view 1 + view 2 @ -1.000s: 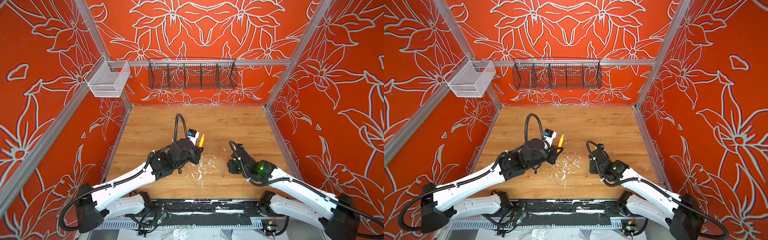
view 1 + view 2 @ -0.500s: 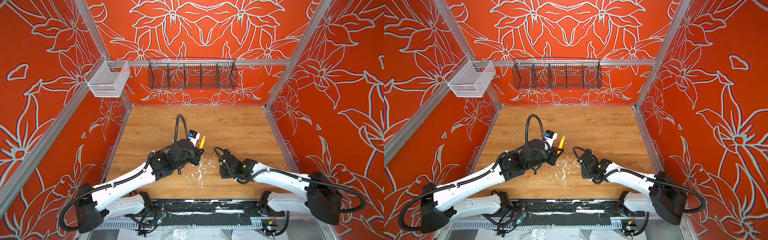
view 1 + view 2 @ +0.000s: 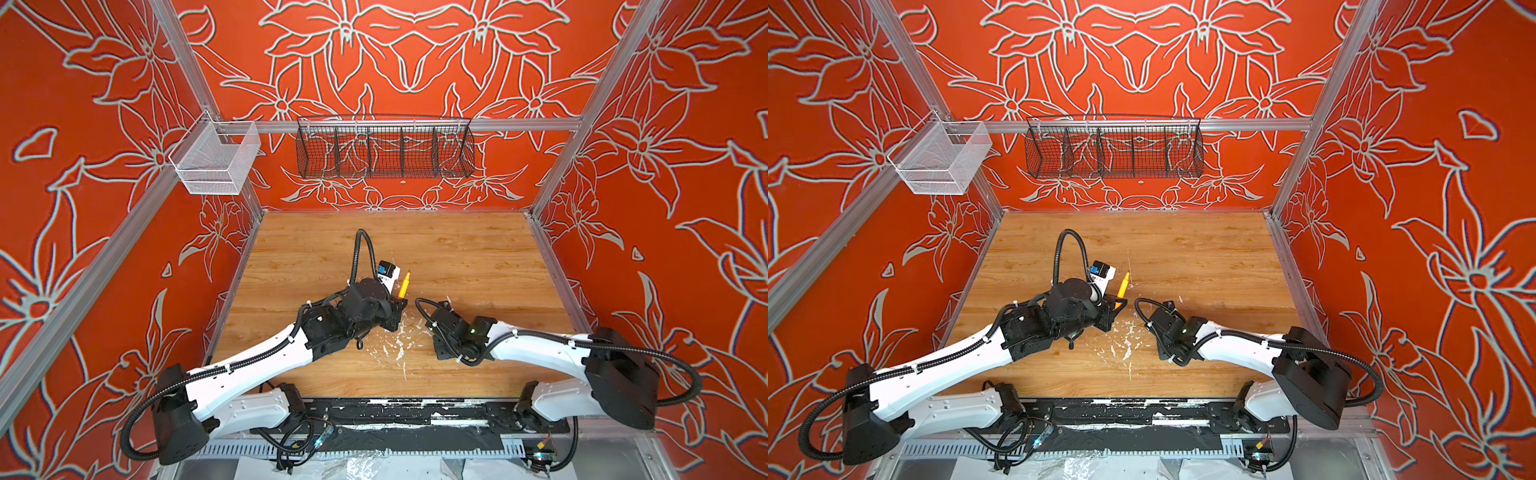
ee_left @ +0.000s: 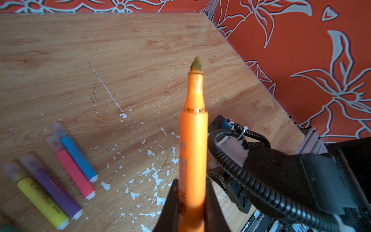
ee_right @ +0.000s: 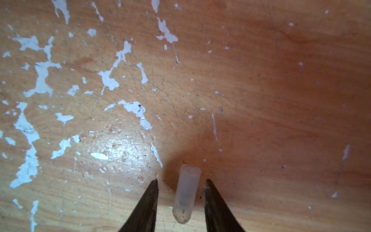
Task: Insert the pens into the pen caps
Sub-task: 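Lower the right gripper and grasp the translucent cap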
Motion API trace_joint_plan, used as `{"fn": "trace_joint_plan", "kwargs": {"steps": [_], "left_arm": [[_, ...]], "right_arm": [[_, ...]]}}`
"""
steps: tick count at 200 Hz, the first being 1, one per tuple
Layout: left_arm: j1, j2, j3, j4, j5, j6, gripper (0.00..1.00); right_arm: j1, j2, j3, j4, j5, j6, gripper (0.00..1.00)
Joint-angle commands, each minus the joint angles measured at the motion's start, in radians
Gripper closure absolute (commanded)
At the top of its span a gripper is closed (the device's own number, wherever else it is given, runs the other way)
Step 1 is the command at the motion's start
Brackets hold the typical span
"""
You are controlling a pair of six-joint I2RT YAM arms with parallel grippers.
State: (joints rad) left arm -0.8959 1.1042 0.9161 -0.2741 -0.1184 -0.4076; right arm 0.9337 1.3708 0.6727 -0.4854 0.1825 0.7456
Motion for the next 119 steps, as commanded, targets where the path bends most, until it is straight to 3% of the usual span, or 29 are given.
{"fn": "trace_joint_plan", "kwargs": {"steps": [1, 54, 119], "left_arm": [[0.000, -0.014, -0.002, -0.007, -0.008, -0.005, 1.00], [0.001, -0.023, -0.006, -0.016, -0.006, -0.013, 1.00], [0.000, -0.045, -0.021, 0.007, 0.011, -0.005, 1.00]], "right_arm": [[0.009, 0.010, -0.024, -0.006, 0.031, 0.025, 0.61], [0.011, 0.067, -0.046, 0.032, 0.027, 0.033, 0.75], [0.015, 0.076, -0.071, 0.047, 0.051, 0.046, 0.84]]}}
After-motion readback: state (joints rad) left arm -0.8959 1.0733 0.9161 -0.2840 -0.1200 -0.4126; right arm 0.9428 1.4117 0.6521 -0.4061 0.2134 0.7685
